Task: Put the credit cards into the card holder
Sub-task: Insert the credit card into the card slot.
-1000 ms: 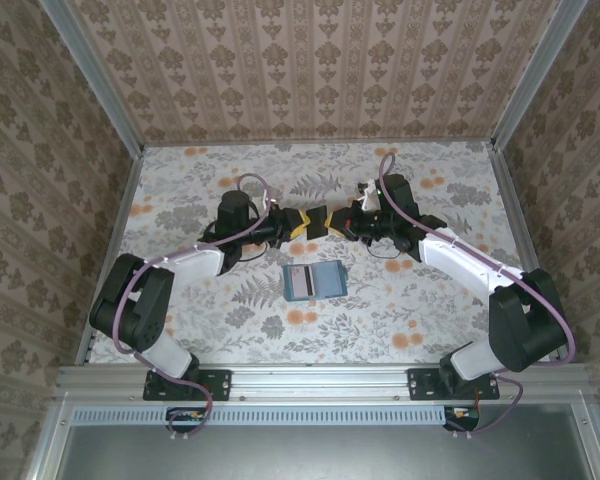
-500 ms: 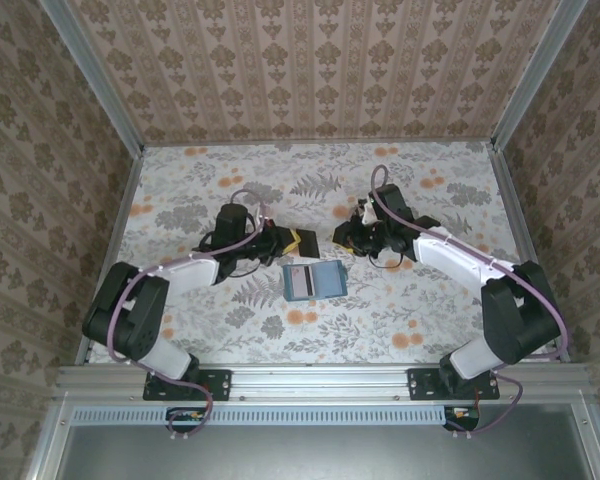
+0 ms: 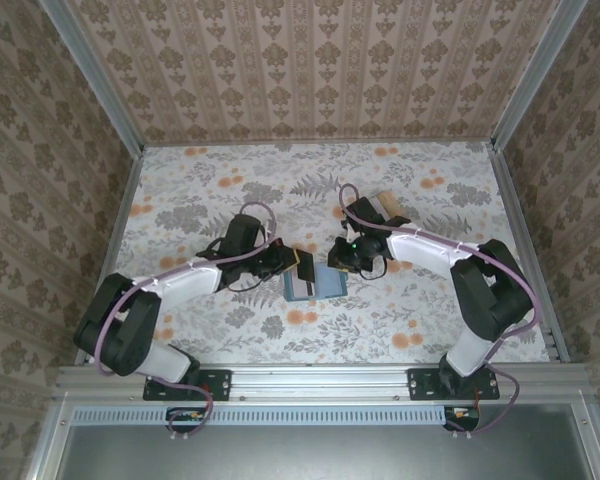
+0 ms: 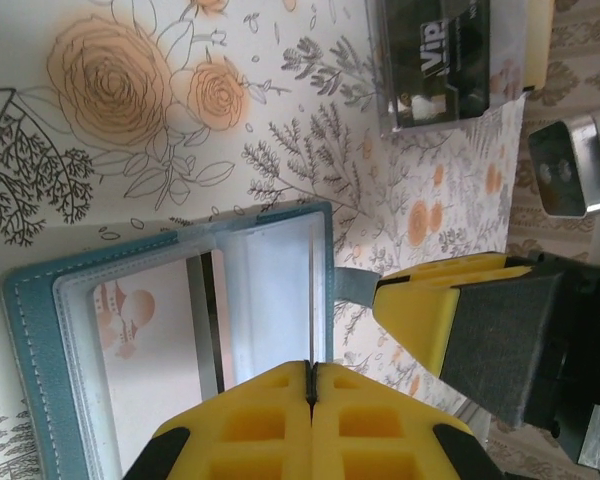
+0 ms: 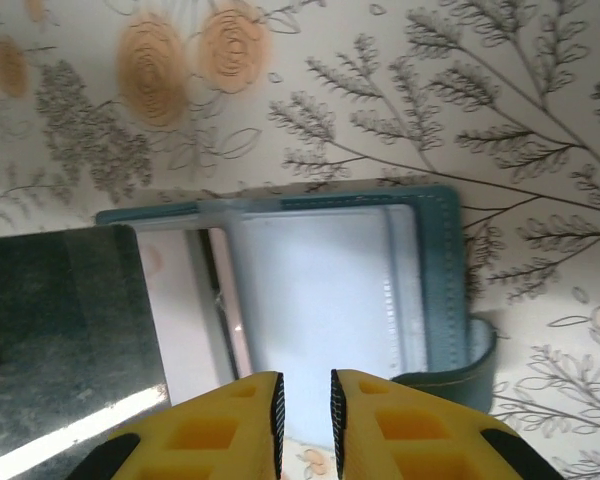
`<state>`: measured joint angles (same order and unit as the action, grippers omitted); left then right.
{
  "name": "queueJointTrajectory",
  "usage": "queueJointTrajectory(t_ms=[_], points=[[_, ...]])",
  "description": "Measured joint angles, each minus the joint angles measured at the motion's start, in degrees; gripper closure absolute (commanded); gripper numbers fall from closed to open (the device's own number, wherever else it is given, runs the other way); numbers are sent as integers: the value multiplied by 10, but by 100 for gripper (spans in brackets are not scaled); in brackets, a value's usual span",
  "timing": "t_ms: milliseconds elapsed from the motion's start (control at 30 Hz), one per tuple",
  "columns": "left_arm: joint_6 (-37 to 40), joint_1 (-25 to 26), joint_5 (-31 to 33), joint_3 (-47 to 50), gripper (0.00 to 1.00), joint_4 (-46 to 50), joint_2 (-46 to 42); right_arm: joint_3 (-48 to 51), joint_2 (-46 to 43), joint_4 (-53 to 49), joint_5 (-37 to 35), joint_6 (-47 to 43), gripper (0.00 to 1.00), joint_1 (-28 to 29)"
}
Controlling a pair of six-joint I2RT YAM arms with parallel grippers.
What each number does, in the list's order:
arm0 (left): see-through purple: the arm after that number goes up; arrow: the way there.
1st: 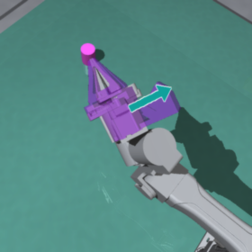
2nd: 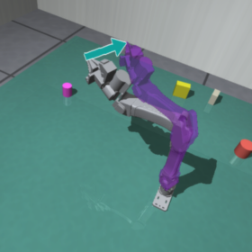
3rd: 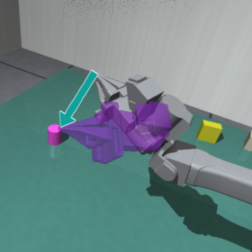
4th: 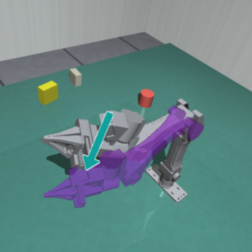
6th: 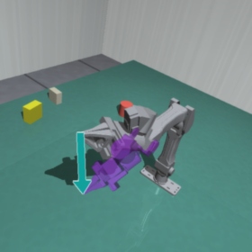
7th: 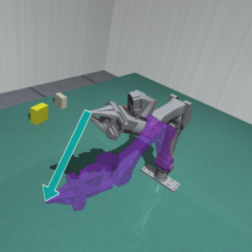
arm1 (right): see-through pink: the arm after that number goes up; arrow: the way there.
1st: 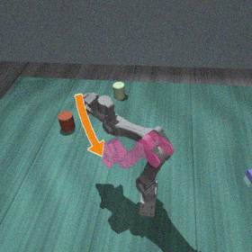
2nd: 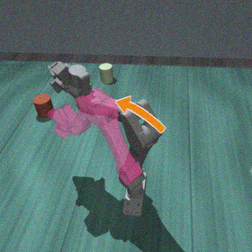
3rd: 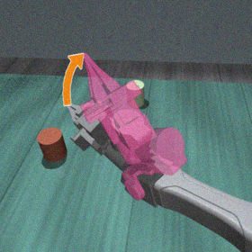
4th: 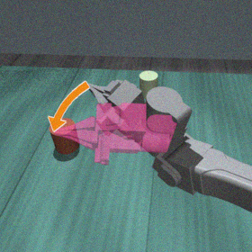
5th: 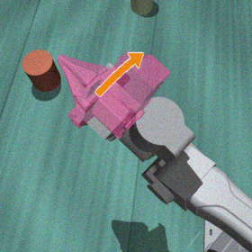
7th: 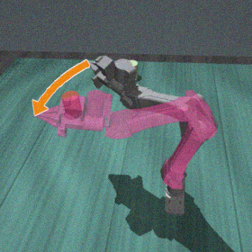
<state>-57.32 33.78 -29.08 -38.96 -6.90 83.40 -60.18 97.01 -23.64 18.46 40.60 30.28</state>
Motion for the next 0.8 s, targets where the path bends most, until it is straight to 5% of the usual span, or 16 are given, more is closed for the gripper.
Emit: queueJointTrajectory(t_ms=[800], points=[[3, 7, 11, 2, 100, -12, 48, 2, 21, -70, -156, -34, 78, 0]])
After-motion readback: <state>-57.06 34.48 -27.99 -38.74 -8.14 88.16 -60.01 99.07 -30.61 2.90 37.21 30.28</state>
